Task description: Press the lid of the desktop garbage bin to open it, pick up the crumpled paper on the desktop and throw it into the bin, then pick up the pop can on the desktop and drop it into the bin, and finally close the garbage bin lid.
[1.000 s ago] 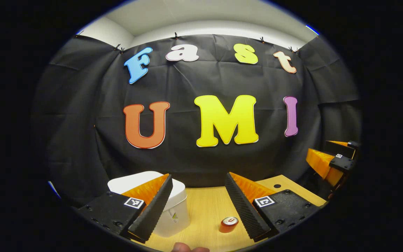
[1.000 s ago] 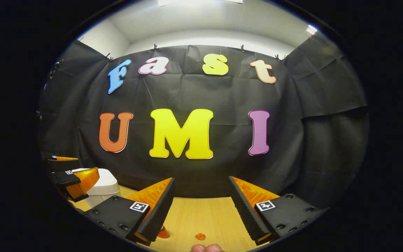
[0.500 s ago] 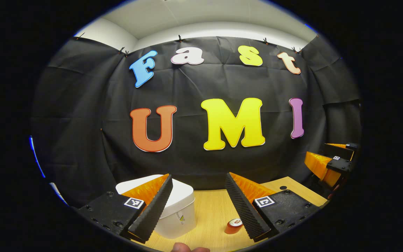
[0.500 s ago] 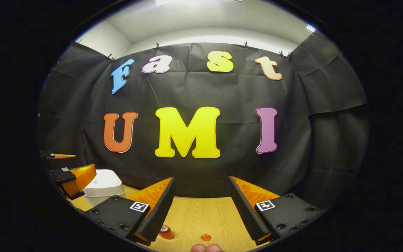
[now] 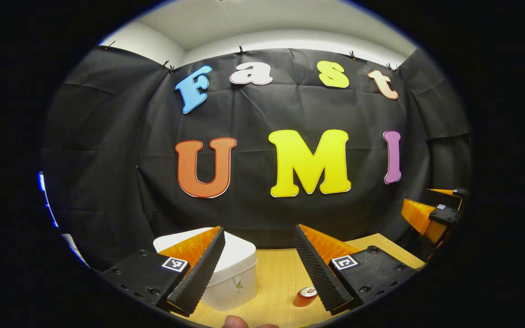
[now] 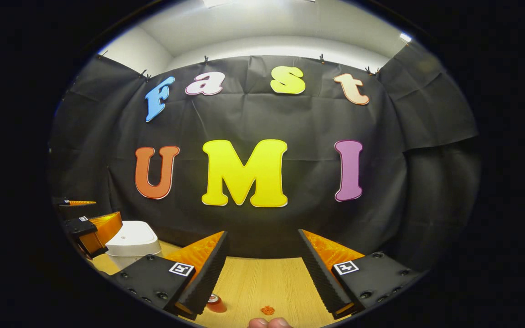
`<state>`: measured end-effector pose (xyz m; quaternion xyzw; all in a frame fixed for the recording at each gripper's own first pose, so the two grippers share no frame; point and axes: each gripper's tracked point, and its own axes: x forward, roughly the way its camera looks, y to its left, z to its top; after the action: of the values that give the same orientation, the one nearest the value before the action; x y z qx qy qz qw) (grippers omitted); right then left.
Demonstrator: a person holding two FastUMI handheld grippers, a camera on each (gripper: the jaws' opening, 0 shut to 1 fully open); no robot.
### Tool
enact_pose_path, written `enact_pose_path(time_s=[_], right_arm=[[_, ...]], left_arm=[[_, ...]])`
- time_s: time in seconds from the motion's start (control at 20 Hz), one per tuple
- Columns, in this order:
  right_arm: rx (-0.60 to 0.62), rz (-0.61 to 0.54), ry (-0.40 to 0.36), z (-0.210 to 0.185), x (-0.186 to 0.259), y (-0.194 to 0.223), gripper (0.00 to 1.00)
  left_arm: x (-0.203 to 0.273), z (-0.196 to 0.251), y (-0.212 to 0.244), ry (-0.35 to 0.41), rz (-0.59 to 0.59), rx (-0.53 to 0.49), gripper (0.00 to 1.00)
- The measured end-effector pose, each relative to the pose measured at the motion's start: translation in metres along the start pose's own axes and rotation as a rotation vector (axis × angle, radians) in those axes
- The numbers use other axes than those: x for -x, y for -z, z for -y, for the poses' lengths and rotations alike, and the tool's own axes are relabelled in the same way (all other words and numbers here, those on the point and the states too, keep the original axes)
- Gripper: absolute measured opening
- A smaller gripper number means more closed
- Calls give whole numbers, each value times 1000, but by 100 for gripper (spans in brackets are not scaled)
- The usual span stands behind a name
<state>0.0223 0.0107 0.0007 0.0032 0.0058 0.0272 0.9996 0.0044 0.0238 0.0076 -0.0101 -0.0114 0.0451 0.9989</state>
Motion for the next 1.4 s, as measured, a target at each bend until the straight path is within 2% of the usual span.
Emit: enact_pose_path(time_s=[0.3,0.65,0.75,1.0,1.25,1.4], right_arm=[[15,-14,23,17,-4,7,95],[18,-28,22,29,-7,12,93],[17,-34,10,28,-9,13,95],[18,-52,-23,27,-13,15,95],[28,-47,-21,36,-16,9,95],[36,-50,-19,39,-17,7,95]], left_arm=[[-14,-8,7,-39,-16,0,97],[-24,-31,13,-160,-25,-7,96],[-29,-39,16,-198,-34,-21,90],[-45,-61,25,-272,-71,-26,84],[-52,-78,41,-346,-120,27,66],[-62,-81,45,-371,-141,33,61]])
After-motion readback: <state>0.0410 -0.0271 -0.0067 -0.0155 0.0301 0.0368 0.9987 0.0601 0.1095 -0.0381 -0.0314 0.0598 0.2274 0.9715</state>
